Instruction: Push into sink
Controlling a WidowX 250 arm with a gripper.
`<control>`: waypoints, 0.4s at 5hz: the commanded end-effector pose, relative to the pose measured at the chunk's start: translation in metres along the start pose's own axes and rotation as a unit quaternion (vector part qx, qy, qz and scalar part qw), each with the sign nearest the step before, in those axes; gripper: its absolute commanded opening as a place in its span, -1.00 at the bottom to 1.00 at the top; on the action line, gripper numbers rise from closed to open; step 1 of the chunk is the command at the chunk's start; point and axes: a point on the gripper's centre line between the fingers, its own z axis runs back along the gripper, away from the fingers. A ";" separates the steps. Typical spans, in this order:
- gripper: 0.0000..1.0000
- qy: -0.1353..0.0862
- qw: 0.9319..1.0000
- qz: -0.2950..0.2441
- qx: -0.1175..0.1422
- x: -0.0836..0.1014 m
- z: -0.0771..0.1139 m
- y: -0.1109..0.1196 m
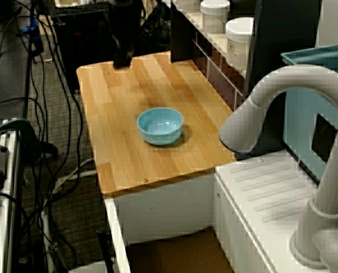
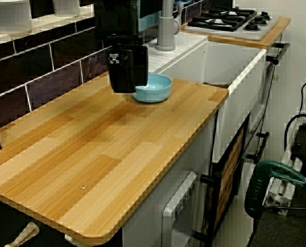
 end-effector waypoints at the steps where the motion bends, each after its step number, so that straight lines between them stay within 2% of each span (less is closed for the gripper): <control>1: 1.00 -0.059 0.998 0.024 0.015 0.013 0.005 -0.012; 2: 1.00 -0.059 0.998 0.026 0.020 0.025 -0.001 -0.015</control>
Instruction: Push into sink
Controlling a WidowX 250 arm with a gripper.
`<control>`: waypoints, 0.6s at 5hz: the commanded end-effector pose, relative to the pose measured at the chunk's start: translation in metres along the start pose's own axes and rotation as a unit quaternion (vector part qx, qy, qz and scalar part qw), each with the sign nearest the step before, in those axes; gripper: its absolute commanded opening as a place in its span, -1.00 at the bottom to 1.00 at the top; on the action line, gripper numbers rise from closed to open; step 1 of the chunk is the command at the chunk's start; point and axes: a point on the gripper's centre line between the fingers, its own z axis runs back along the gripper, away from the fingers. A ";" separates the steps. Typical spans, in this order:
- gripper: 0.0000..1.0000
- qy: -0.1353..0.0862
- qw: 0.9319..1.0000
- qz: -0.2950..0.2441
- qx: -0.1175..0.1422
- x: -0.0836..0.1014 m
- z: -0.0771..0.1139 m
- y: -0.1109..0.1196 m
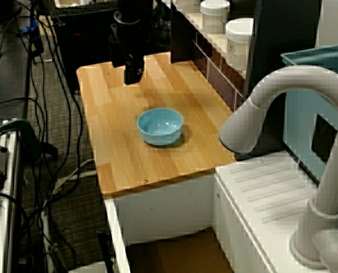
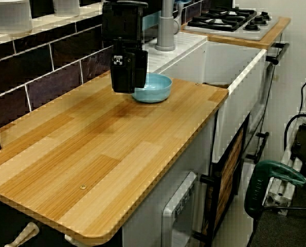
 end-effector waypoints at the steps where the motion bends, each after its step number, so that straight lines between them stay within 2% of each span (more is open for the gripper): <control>1: 1.00 -0.024 1.000 0.008 0.010 0.028 -0.001 0.002; 2: 1.00 -0.016 1.000 0.006 0.008 0.039 -0.011 -0.001; 3: 1.00 -0.010 1.000 -0.010 0.006 0.040 -0.014 -0.012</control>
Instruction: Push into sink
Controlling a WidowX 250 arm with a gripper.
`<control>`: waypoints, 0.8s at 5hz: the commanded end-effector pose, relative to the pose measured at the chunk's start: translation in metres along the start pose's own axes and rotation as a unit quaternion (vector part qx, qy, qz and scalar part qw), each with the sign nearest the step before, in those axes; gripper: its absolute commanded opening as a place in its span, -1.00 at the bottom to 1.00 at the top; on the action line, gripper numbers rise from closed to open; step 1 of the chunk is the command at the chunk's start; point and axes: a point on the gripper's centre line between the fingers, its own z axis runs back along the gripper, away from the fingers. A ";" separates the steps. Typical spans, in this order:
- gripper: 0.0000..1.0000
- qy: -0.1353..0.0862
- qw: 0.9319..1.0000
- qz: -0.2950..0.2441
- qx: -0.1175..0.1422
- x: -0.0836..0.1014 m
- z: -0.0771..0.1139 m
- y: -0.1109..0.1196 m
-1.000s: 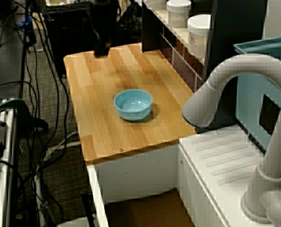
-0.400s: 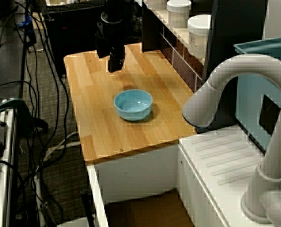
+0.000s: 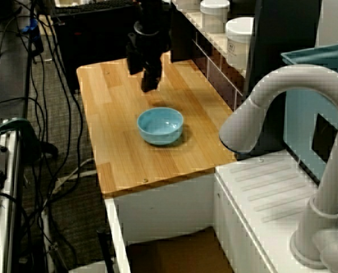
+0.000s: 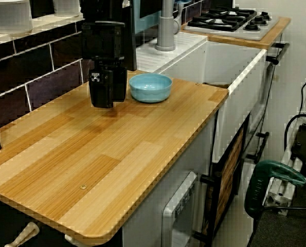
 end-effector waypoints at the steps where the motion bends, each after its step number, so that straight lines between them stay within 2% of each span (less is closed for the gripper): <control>1: 1.00 -0.021 0.999 -0.031 -0.004 -0.003 0.011 -0.018; 2: 1.00 -0.008 0.998 -0.053 -0.029 -0.015 0.018 -0.039; 3: 1.00 -0.026 0.996 -0.083 -0.038 -0.045 0.031 -0.076; 4: 1.00 -0.024 0.992 -0.116 -0.050 -0.066 0.041 -0.116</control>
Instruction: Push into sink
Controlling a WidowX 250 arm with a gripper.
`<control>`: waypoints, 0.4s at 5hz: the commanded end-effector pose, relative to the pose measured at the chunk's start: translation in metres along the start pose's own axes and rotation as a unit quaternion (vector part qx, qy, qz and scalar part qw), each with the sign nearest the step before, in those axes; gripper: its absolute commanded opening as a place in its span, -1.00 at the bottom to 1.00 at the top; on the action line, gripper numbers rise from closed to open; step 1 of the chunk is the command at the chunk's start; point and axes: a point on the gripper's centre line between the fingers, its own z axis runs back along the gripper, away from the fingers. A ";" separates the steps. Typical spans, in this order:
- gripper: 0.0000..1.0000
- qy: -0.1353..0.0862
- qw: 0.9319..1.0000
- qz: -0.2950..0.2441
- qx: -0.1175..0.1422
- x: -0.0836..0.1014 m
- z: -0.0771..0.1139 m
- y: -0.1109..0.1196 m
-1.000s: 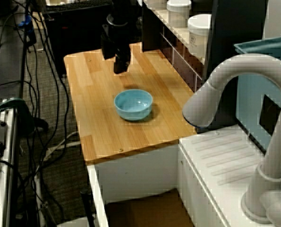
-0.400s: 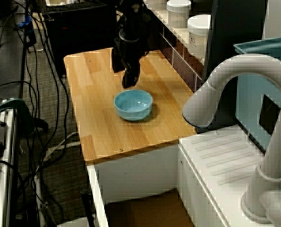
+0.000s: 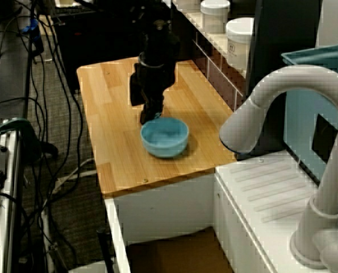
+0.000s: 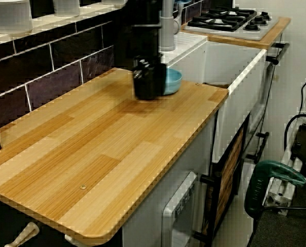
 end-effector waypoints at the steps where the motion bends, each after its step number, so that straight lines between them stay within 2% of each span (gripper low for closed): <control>1: 1.00 -0.033 0.997 -0.068 -0.030 -0.024 0.041 -0.078; 2: 1.00 -0.039 0.995 -0.088 -0.027 -0.033 0.046 -0.101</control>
